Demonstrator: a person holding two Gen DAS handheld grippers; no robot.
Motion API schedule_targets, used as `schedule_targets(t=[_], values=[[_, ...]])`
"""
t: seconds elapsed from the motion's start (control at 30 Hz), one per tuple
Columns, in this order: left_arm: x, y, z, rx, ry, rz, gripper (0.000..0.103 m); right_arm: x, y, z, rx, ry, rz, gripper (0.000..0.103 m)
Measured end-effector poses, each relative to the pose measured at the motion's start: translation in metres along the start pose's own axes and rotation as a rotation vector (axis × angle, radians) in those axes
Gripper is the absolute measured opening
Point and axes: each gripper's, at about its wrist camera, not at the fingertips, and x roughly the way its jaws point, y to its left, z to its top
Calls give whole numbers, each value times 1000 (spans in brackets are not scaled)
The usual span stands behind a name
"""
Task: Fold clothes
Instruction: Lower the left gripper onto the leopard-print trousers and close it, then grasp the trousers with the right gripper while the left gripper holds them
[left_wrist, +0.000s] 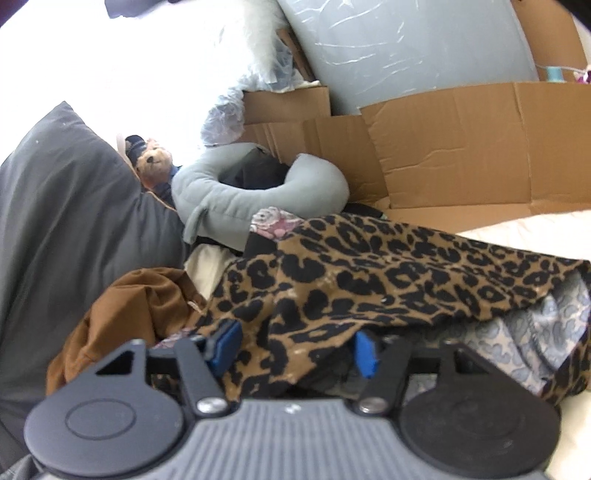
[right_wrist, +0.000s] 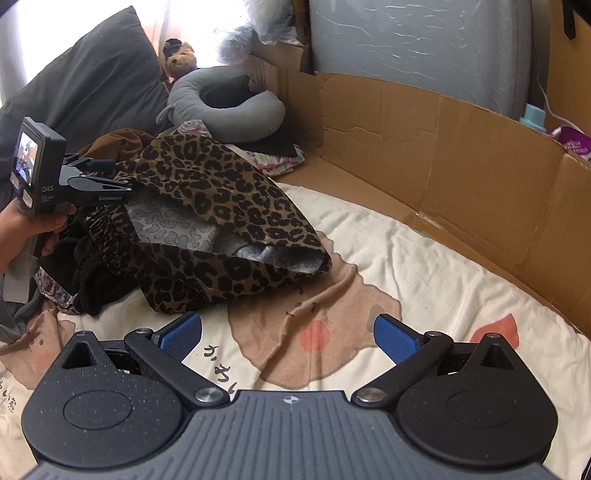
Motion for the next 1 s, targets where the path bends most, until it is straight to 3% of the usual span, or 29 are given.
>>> schedule_targets(t=[0.07,0.13,0.3,0.77,1.0], values=[[-3,0,0,-21,-8,-18,22,2,2,2,-4,-1,12,101],[-6,-1,0,-42,-15,-35,9,2,4,3,-14,-13,19,101],[-23,-6,3,-93,-47,-92,5,2,12,8,-37,-34,36,87],[-91,-22,14,-274,-97,-276,4,5,40,22,-97,-83,91,83],[-117,-33,11,-293,-74,-342,4,18,61,28,-151,-107,123,69]])
